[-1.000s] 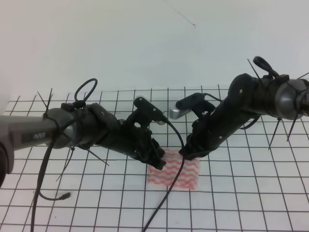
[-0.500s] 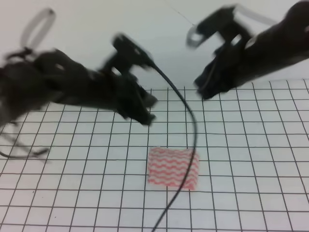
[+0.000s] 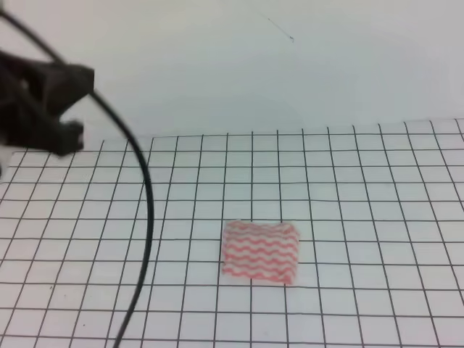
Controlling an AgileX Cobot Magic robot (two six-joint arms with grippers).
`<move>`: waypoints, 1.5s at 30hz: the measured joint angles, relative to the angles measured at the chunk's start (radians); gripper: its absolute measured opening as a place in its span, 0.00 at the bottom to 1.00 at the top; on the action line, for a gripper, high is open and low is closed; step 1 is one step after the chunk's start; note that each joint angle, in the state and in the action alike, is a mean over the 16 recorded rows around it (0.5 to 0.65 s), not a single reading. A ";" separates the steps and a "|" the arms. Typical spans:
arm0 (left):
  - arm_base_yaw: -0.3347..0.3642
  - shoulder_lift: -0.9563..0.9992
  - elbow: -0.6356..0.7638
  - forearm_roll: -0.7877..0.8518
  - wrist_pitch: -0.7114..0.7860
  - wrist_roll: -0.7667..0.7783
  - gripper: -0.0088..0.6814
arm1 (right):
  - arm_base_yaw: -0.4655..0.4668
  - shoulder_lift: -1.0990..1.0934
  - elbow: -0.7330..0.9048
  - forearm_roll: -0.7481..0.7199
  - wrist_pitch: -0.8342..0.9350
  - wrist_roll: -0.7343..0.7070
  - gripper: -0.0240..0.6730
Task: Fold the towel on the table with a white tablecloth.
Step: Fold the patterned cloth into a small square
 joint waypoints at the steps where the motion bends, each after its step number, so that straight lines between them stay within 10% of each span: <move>1: 0.002 -0.028 0.027 -0.015 0.002 -0.001 0.01 | -0.004 -0.043 0.044 0.000 -0.018 0.008 0.04; 18: -0.006 -0.493 0.500 -0.175 0.067 -0.017 0.01 | -0.008 -0.536 0.789 0.002 -0.349 0.004 0.04; 45: -0.005 -0.853 0.644 -0.100 0.063 -0.049 0.01 | -0.008 -0.617 0.861 0.008 -0.383 -0.061 0.04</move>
